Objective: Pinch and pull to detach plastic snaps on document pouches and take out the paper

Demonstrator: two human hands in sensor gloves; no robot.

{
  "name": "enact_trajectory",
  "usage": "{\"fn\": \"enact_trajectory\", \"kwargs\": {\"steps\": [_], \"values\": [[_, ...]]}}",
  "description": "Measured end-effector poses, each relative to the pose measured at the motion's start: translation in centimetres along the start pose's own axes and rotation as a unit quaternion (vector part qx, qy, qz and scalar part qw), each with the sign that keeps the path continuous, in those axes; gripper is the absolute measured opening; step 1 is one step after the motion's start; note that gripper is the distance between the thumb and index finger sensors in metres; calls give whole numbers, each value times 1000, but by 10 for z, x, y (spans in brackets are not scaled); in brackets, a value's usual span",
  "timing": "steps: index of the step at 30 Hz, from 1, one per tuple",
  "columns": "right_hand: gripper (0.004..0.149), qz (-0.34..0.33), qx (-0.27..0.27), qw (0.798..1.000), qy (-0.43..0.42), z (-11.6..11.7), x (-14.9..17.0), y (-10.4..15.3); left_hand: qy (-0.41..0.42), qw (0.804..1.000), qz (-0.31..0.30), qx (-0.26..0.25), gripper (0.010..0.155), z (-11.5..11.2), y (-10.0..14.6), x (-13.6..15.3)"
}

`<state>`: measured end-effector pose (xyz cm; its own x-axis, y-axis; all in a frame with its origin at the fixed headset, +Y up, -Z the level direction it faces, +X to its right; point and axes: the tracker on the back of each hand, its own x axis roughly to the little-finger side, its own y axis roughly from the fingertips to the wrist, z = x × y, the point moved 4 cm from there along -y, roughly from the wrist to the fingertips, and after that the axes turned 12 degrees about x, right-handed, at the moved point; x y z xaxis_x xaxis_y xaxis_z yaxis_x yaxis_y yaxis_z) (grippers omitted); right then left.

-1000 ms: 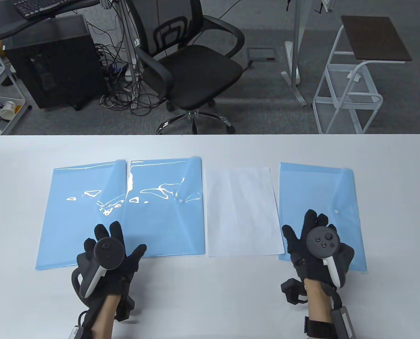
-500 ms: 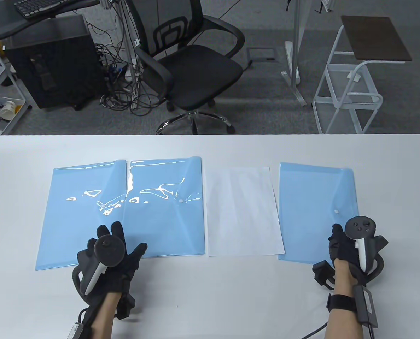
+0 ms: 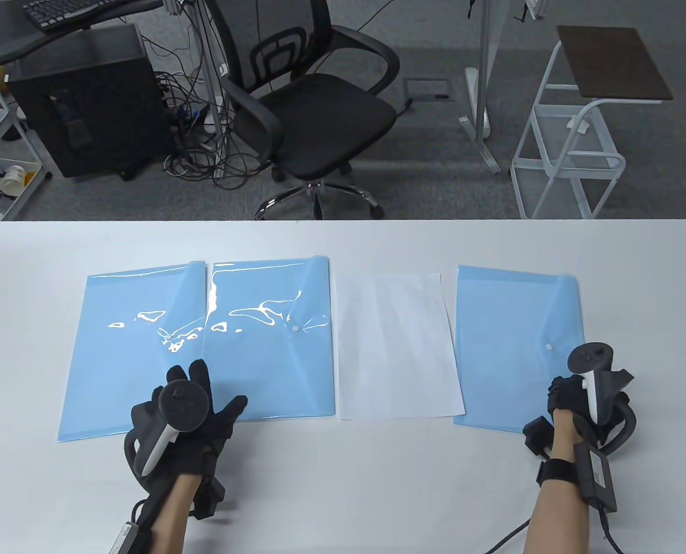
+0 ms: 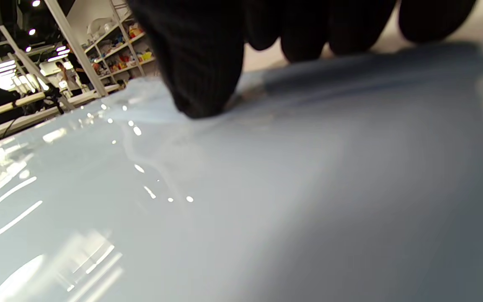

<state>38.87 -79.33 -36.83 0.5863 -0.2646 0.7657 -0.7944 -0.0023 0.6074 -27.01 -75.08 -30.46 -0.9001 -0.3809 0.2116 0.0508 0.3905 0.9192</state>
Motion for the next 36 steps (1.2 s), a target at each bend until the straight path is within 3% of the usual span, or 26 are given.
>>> {"fn": "enact_trajectory", "kwargs": {"steps": [9,14,21,29,36], "values": [[88,15,-58,998,-17,2,5,-15,10,1000,-6,4,94,-2,-1,-3],[83,22,-85,996,-30,3,8,-19,12,1000,-7,5,94,-2,-1,-4],[71,37,-83,995,-36,3,10,-18,20,1000,-9,3,94,0,0,-3],[50,49,-23,999,0,-14,7,-4,31,999,-17,3,93,1,1,-4],[37,15,63,998,-8,-61,-9,19,45,998,-35,-6,93,4,10,-7]]}}
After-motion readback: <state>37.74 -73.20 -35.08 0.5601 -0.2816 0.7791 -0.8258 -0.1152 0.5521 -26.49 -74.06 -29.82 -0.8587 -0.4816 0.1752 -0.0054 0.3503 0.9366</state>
